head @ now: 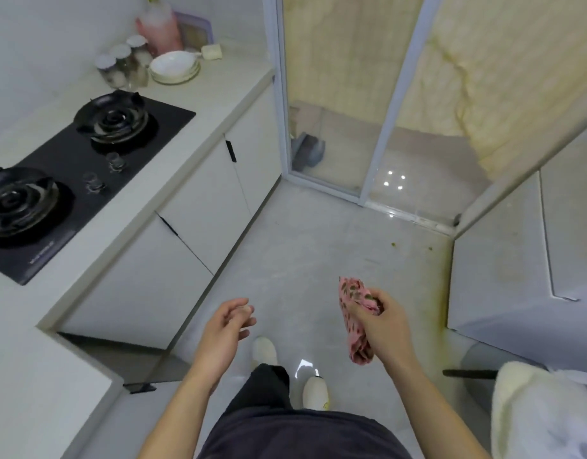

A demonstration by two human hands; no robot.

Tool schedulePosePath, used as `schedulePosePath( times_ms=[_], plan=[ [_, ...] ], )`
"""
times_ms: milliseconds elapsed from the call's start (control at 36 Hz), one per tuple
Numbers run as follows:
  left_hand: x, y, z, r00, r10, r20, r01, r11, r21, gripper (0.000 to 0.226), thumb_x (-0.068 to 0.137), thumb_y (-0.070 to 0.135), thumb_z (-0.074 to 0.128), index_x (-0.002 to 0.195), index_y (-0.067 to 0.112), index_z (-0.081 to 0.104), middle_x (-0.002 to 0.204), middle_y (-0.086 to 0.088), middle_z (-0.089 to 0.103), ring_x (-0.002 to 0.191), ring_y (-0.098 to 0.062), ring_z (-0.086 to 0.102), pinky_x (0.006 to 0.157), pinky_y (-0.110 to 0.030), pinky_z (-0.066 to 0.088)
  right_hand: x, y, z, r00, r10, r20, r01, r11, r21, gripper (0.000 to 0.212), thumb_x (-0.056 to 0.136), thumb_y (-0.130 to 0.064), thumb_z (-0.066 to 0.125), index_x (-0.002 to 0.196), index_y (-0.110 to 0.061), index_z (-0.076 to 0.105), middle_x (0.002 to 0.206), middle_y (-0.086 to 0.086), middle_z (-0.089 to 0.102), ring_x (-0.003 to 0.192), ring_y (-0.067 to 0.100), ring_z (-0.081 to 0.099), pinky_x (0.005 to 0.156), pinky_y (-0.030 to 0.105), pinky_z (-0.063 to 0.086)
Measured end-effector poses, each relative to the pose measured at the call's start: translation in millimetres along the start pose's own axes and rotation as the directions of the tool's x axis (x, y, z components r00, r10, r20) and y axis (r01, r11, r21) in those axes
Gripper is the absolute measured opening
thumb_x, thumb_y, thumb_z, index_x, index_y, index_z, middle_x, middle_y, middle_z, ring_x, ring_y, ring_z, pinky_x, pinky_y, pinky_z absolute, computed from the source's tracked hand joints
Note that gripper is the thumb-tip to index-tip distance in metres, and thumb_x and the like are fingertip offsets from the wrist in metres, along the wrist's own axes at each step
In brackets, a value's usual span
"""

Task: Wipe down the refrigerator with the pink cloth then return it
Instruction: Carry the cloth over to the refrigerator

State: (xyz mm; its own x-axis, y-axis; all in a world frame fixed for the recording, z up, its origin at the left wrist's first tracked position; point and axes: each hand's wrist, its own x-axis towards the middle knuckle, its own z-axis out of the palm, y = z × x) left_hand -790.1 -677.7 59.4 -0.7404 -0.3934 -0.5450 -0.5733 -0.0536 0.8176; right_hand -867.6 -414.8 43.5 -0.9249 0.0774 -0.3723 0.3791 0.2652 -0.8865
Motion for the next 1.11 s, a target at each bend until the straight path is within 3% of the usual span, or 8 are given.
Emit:
schedulePosePath(
  times_ms=[306,389,472,556,639,861,1000,1111],
  plan=[
    [133,81,55,0.98,-0.01,0.198,-0.015,0.992,0.125,0.021,0.107,0.021,0.056,0.126,0.021,0.065,0.118,-0.002,0.072,0.106,-0.015,0.072,0.102,-0.038,0.056,97,-29,-5,0.974,0.113,-0.196,-0.102,0.993,0.066,0.002,0.095,-0.021,0.074,0.097,-0.021,0.073,0.089,-0.008,0.076,0.08,0.001,0.07,0.064,0.016,0.049],
    [181,116,72,0.965,0.005,0.261,-0.045,0.988,0.146,0.02,0.107,0.021,0.057,0.124,0.022,0.066,0.119,-0.003,0.072,0.106,-0.016,0.072,0.1,-0.038,0.057,129,-45,-3,0.958,0.129,-0.256,-0.111,0.99,0.087,0.008,0.096,-0.024,0.073,0.091,-0.018,0.074,0.08,-0.005,0.076,0.078,0.008,0.072,0.069,0.025,0.054],
    [227,153,88,0.94,0.019,0.341,-0.088,0.978,0.188,0.018,0.107,0.02,0.057,0.122,0.023,0.066,0.119,-0.002,0.072,0.105,-0.017,0.073,0.098,-0.037,0.057,159,-68,0,0.937,0.137,-0.323,-0.101,0.987,0.124,0.018,0.098,-0.018,0.071,0.084,-0.007,0.069,0.073,0.003,0.073,0.068,0.012,0.067,0.058,0.017,0.048],
    [270,187,102,0.918,0.03,0.396,-0.127,0.967,0.22,0.015,0.106,0.02,0.058,0.119,0.024,0.066,0.118,-0.004,0.073,0.104,-0.019,0.073,0.096,-0.037,0.057,186,-92,4,0.915,0.154,-0.374,-0.104,0.983,0.149,0.018,0.1,-0.018,0.068,0.085,-0.009,0.07,0.076,-0.002,0.074,0.063,-0.006,0.066,0.054,0.007,0.043],
    [306,217,118,0.901,0.033,0.433,-0.155,0.956,0.25,0.013,0.106,0.02,0.058,0.115,0.024,0.066,0.117,-0.005,0.073,0.104,-0.02,0.072,0.095,-0.038,0.057,206,-107,5,0.899,0.157,-0.409,-0.09,0.98,0.177,0.014,0.102,-0.023,0.065,0.094,-0.017,0.075,0.081,-0.013,0.077,0.078,-0.009,0.07,0.062,0.004,0.047],
    [365,277,175,0.853,0.045,0.52,-0.202,0.947,0.251,0.014,0.106,0.018,0.058,0.116,0.019,0.068,0.115,-0.007,0.073,0.104,-0.021,0.072,0.094,-0.037,0.056,247,-137,-5,0.829,0.225,-0.512,-0.081,0.954,0.288,0.02,0.104,-0.03,0.063,0.097,-0.018,0.077,0.081,-0.016,0.078,0.078,-0.007,0.071,0.066,0.009,0.053],
    [389,299,221,0.82,0.027,0.572,-0.212,0.942,0.259,0.016,0.106,0.019,0.059,0.118,0.019,0.07,0.117,-0.007,0.074,0.107,-0.024,0.073,0.1,-0.043,0.057,277,-145,-30,0.78,0.279,-0.56,-0.093,0.937,0.337,0.035,0.105,-0.037,0.059,0.097,-0.007,0.075,0.088,0.002,0.079,0.089,0.012,0.075,0.075,0.024,0.056],
    [399,321,273,0.806,0.027,0.591,-0.208,0.948,0.24,0.015,0.105,0.016,0.06,0.115,0.015,0.071,0.114,-0.011,0.075,0.107,-0.027,0.073,0.099,-0.044,0.056,309,-152,-61,0.739,0.353,-0.574,-0.078,0.891,0.448,0.031,0.106,-0.034,0.057,0.093,-0.016,0.079,0.085,-0.005,0.081,0.085,0.008,0.076,0.077,0.026,0.055]
  ],
)
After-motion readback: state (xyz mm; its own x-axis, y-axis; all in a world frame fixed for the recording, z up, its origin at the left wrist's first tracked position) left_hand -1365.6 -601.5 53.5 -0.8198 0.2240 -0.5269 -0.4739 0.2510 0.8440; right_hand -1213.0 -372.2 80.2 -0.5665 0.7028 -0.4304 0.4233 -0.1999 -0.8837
